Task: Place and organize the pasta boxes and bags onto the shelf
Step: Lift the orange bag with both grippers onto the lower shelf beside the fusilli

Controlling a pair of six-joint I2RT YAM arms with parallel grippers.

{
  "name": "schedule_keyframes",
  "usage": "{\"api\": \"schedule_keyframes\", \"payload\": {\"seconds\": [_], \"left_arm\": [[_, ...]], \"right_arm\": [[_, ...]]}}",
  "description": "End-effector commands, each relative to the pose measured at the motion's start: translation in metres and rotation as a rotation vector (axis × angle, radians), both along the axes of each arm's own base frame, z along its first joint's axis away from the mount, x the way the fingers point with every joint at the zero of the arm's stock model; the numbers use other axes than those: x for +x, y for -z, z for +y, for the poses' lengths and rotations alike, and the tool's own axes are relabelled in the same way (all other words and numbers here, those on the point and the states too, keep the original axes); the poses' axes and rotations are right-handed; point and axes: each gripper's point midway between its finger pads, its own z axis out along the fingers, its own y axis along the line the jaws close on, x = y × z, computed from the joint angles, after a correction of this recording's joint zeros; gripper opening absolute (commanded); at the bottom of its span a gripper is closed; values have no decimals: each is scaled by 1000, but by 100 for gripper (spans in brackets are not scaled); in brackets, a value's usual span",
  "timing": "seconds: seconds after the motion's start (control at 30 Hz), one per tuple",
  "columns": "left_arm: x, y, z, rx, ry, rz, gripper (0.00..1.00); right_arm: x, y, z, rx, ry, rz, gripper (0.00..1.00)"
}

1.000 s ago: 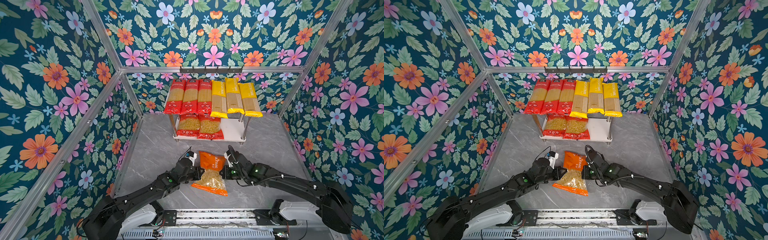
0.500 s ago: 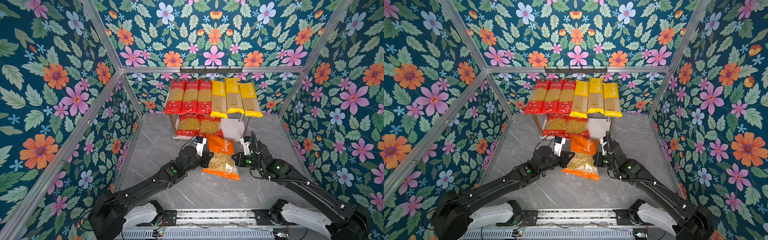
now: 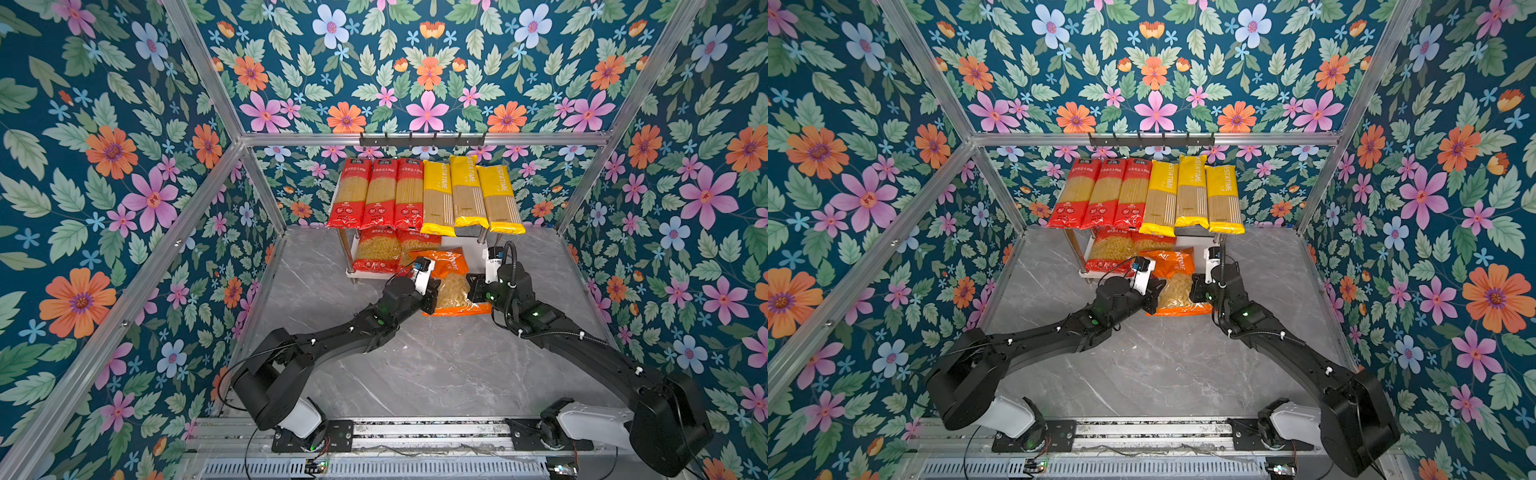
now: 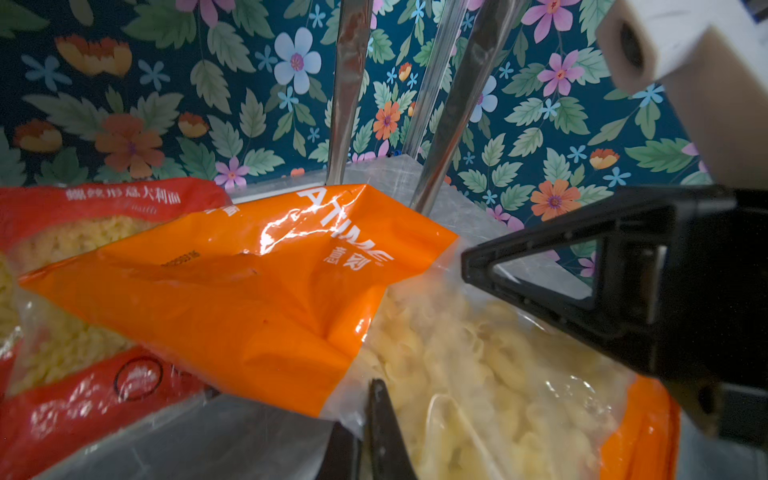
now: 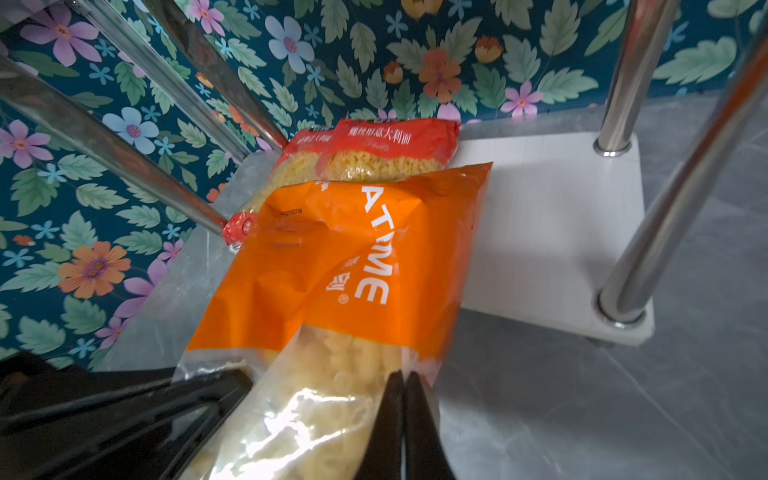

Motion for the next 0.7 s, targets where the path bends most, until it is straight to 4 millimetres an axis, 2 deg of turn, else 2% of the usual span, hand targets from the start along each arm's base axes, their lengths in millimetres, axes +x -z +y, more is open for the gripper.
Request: {"api": "schedule_keyframes", "payload": {"seconds": [0.0, 0.2, 0.33, 0.47, 0.5, 0.6, 0.67], "left_arm": [[17, -38, -13, -36, -3, -193, 0], [59, -30, -27, 34, -95, -306, 0], [87, -18, -38, 41, -150, -305, 0], [105, -1, -49, 71, -164, -294, 0], [111, 3, -47, 75, -181, -283, 0], [120, 16, -44, 66, -210, -242, 0], [122, 22, -44, 74, -214, -229, 0]], "right_arm": [[27, -52, 4, 36, 26, -267, 0], [68, -40, -6, -29, 122, -390, 0], [87, -40, -10, -76, 181, -461, 0], [97, -25, -10, -138, 193, -417, 0], [95, -22, -12, -140, 200, -408, 4], [85, -13, -21, -138, 221, -383, 29], [76, -9, -27, -134, 228, -368, 35]]}}
